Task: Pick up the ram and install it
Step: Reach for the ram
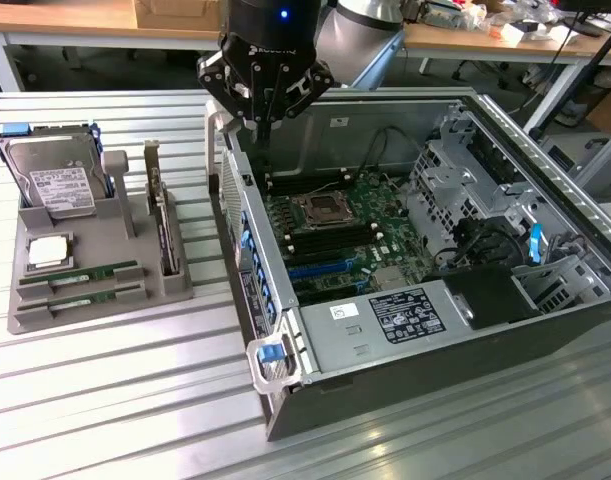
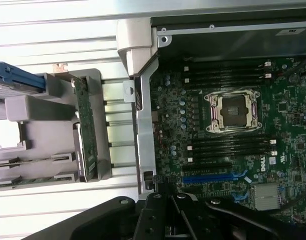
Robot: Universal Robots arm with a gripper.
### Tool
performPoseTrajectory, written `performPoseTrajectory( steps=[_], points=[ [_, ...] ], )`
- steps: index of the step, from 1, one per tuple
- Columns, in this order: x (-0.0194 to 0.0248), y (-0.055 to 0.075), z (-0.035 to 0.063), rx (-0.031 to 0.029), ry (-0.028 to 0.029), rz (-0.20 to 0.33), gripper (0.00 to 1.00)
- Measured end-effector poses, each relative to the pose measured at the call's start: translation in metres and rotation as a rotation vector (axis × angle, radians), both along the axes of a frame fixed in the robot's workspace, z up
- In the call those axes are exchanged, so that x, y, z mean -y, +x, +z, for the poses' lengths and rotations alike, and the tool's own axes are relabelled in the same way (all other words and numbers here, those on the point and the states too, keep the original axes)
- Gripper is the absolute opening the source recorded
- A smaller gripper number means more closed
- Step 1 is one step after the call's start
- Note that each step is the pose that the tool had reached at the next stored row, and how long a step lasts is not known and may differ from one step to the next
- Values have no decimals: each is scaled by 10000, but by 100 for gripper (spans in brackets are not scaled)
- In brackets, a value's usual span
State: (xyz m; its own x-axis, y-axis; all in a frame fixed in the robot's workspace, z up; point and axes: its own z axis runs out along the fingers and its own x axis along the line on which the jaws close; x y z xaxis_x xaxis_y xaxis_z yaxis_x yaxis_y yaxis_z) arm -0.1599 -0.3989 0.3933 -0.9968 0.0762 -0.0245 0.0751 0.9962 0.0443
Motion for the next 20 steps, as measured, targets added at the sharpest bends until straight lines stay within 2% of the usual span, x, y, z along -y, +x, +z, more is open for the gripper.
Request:
performPoseTrajectory(
  steps=[10, 20],
  points=[
    [0, -52, 0, 0, 1, -1, 11],
    [0, -195, 0, 0, 0, 1, 11]
  ],
)
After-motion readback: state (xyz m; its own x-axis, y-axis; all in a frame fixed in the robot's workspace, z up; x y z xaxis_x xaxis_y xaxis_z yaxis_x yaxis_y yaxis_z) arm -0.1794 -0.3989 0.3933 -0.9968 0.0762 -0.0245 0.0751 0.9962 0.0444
